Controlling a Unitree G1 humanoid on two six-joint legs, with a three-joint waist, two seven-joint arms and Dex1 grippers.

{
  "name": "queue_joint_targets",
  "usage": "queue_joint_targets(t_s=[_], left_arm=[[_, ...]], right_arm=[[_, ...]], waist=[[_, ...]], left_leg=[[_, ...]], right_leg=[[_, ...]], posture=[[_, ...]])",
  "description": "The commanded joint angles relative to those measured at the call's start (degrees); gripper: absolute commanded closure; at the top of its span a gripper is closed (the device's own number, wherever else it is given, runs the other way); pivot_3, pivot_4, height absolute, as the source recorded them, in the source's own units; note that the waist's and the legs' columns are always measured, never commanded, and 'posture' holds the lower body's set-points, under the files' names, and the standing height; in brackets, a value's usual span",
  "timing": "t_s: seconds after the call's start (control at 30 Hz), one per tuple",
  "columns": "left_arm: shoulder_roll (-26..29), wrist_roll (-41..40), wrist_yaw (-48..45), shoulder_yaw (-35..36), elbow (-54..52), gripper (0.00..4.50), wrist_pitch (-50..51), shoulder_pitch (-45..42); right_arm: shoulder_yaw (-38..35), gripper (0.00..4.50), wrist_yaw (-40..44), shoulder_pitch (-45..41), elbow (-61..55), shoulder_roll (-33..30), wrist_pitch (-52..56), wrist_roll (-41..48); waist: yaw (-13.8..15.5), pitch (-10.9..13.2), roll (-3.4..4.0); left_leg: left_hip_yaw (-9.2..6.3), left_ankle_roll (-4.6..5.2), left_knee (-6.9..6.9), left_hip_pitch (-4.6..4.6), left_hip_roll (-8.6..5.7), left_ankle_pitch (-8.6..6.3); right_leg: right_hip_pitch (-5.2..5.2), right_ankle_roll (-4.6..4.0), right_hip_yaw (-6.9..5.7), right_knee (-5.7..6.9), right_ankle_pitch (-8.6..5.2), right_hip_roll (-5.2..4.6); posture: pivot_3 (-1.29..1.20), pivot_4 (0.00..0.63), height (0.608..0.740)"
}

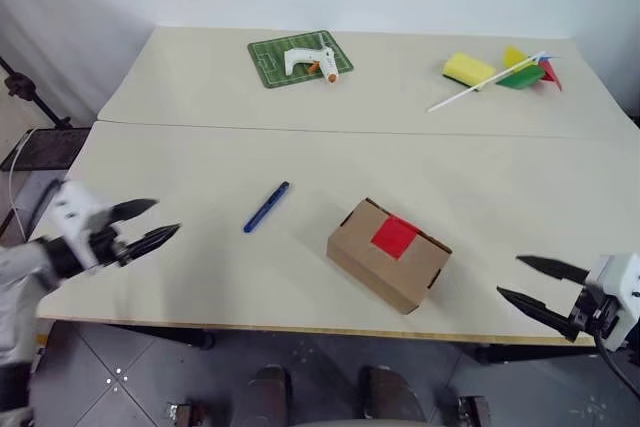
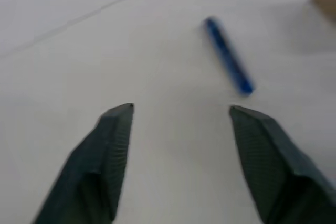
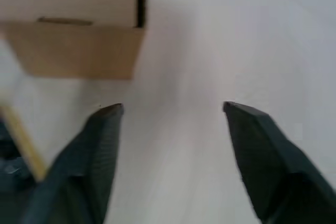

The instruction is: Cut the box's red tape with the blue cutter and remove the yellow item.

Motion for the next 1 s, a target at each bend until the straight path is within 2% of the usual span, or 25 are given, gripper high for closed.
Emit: queue_joint_targets(t_s=[0.03,0.17,0.2,0.23,0.37,0.57,0.73,1.0], left_arm=[[-2.5,3.9,-0.1,-6.9,0.4,2.76,-1.8,-5.6],[-13.2,10.2,0.0,-20.1,5.7,3.96,-1.7,-17.3],[-14.9,12.4,-0.2,-22.8,6.9,4.32,-3.4,-18.4],[-16.2,13.6,-1.2,-25.1,7.5,4.46,-4.5,-19.2],[-21.0,14.8,-1.8,-29.2,9.3,4.46,-3.2,-21.9],[-22.7,16.3,-4.3,-32.3,8.9,4.46,-3.2,-22.4],[-20.9,10.8,-8.4,-30.6,0.0,4.46,6.1,-20.1],[-16.0,5.9,-13.0,-30.0,-11.3,4.46,15.4,-15.4]], right_arm=[[1.8,3.06,2.7,2.7,-3.3,-2.4,1.9,-1.4],[6.0,4.39,0.7,2.7,-7.6,-2.5,4.7,-2.8],[6.9,4.5,0.0,1.8,-8.2,-2.2,5.3,-3.0],[8.2,4.5,-1.1,0.6,-8.9,-2.1,6.3,-3.3],[12.8,4.5,-4.4,-3.4,-10.8,-2.1,10.7,-4.0],[18.4,4.5,-7.1,-8.9,-10.4,-0.7,12.8,-4.9],[22.8,4.5,-10.5,-19.4,-5.8,2.1,14.9,-6.6],[27.3,4.5,-14.3,-40.7,14.0,5.0,8.8,-15.9]], waist=[[-0.1,0.0,0.0],[0.0,0.0,-0.02],[-0.1,0.0,-0.04],[-0.3,0.0,-0.05],[-0.7,0.0,-0.1],[-0.1,0.0,-0.11],[-0.3,0.0,-0.12],[-0.4,0.1,-0.06]], left_leg=[[0.01,0.0,-0.02,0.0,0.0,0.0],[0.08,-0.01,0.12,-0.07,0.0,0.01],[0.08,-0.01,0.22,-0.09,-0.04,0.02],[0.11,-0.02,0.26,-0.09,-0.04,0.02],[0.28,-0.14,0.25,-0.05,-0.02,0.09],[0.27,-0.09,0.35,-0.09,-0.03,0.07],[0.24,-0.07,0.46,-0.15,-0.02,0.05],[0.25,0.0,0.54,-0.16,-0.02,0.02]], right_leg=[[-0.01,0.0,0.01,0.0,0.0,0.01],[-0.07,0.04,0.04,0.04,0.02,0.07],[-0.05,0.11,0.07,0.04,0.05,0.05],[-0.05,0.14,0.12,0.04,0.07,0.06],[-0.13,0.15,0.37,0.05,0.07,0.11],[-0.14,0.15,0.42,0.06,0.07,0.12],[-0.16,0.15,0.44,0.11,0.07,0.13],[-0.19,0.15,0.52,0.2,0.07,0.16]], posture=[[0.0,0.15,0.74],[0.0,0.15,0.74],[0.0,0.15,0.74],[0.0,0.15,0.74],[0.0,0.15,0.74],[0.0,0.15,0.74],[0.0,0.15,0.74],[0.0,0.15,0.74]])
